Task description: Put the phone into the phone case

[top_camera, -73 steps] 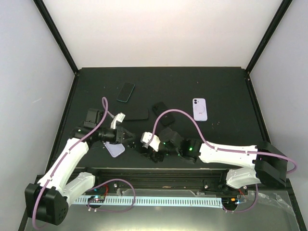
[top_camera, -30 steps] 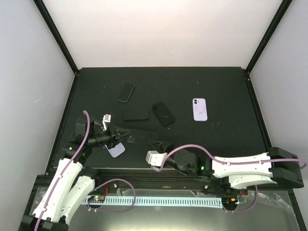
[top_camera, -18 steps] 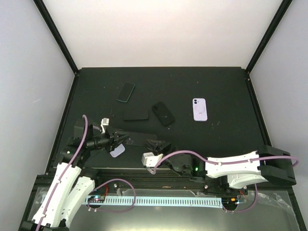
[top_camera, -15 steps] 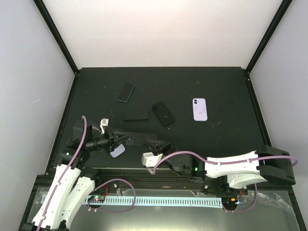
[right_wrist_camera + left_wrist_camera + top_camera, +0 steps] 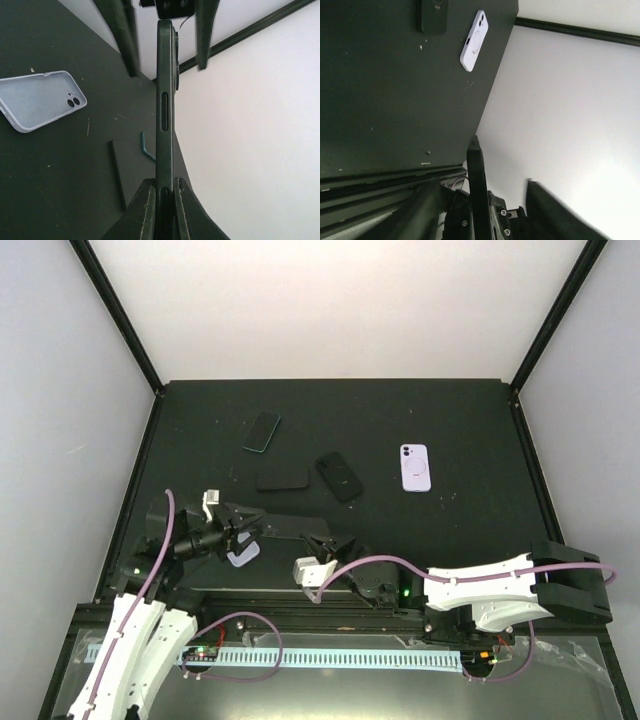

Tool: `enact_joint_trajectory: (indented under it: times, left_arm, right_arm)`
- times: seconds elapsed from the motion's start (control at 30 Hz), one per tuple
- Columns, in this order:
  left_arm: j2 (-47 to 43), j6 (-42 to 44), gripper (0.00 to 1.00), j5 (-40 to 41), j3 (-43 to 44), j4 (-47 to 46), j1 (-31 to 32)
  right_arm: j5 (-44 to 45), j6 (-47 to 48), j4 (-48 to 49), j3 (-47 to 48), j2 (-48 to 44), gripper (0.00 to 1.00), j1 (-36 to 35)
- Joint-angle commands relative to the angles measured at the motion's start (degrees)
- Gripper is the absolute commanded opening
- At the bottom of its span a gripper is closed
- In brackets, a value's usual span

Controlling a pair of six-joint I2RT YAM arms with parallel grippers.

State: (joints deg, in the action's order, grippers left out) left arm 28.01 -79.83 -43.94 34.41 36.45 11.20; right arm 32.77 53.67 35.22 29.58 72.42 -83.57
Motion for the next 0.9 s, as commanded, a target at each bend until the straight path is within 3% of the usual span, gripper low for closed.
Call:
enact_joint_trajectory:
  times: [0.0, 0.2, 0.27, 0.4, 0.57, 0.77, 0.87]
  left_arm:
    - [-3.3, -3.8, 0.61, 6.2, -1.5, -0.2, -0.2]
    - [-2.9, 1.4, 0.95, 14.2, -4.1, 3.8, -0.3]
    - [-2.0, 5.0, 0.99, 19.1, -5.2, 5.2, -0.4]
    - [1.5, 10.3, 0.98, 31.1, -5.7, 10.7, -1.0]
    - [4.5, 14.1, 0.87, 48.6, -4.9, 15.6, -1.4]
    - [8.1, 16.7, 0.83, 58.1, -6.2, 16.2, -1.8]
    - [10.8, 17.1, 0.79, 58.3, -8.0, 13.7, -2.3]
  right_arm:
    - [1.7, -7.4, 1.4, 1.3, -2.3, 0.01, -0.3]
    - [4.9, -20.8, -5.7, 2.3, -5.2, 0.01, -0.3]
    - [5.8, -26.5, -10.5, 3.4, -5.8, 0.01, -0.3]
    - [8.3, -36.9, -20.2, 7.3, -6.2, 0.01, -0.3]
    - [10.1, -47.0, -26.7, 9.2, -8.2, 0.01, -0.2]
    - [13.0, -55.1, -33.8, 12.3, -8.6, 0.01, 0.0]
    - [12.6, -56.8, -35.5, 13.6, -8.8, 0.01, 0.0]
